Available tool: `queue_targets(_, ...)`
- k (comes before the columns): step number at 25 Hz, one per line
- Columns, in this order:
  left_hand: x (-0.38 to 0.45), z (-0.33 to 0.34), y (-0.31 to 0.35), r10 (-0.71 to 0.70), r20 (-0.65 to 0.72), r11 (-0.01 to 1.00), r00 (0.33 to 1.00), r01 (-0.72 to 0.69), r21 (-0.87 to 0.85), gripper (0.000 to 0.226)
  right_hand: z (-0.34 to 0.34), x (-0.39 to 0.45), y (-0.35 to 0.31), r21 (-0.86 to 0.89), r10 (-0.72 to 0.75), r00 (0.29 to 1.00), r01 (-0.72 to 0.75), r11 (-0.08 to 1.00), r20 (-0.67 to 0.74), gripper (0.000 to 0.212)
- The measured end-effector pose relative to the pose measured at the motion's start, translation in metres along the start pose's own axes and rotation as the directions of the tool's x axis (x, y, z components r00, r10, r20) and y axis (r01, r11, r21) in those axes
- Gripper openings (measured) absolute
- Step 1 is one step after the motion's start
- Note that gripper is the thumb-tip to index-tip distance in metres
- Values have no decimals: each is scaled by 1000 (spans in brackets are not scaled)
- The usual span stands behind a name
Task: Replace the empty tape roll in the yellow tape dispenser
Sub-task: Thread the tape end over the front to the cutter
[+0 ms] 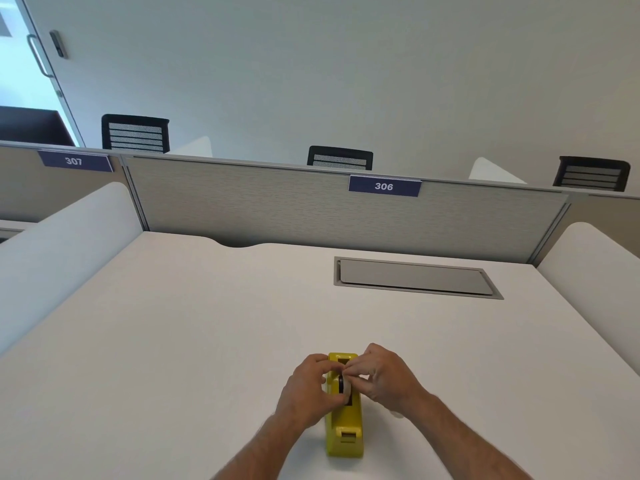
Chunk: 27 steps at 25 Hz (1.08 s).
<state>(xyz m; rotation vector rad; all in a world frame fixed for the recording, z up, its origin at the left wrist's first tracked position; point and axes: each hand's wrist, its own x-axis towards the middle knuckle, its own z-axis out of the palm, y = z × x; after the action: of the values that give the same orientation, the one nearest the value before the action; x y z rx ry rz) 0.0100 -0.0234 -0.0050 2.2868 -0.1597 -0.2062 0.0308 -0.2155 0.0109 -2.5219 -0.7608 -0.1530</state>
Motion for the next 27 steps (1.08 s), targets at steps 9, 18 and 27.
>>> queue_targets(9,0,0,1,-7,-6,1000,1000,7,11,56,2,0,-1,41,29,999,-28,999,-21,16)
queue_targets(18,0,-1,4,-2,-12,1000,1000,2,17,56,5,-3,-3,1,16,999,-16,1000,-33,14)
queue_targets(27,-1,-2,3,7,-9,1000,1000,-7,6,55,3,-3,-5,23,33,999,-33,999,-12,15)
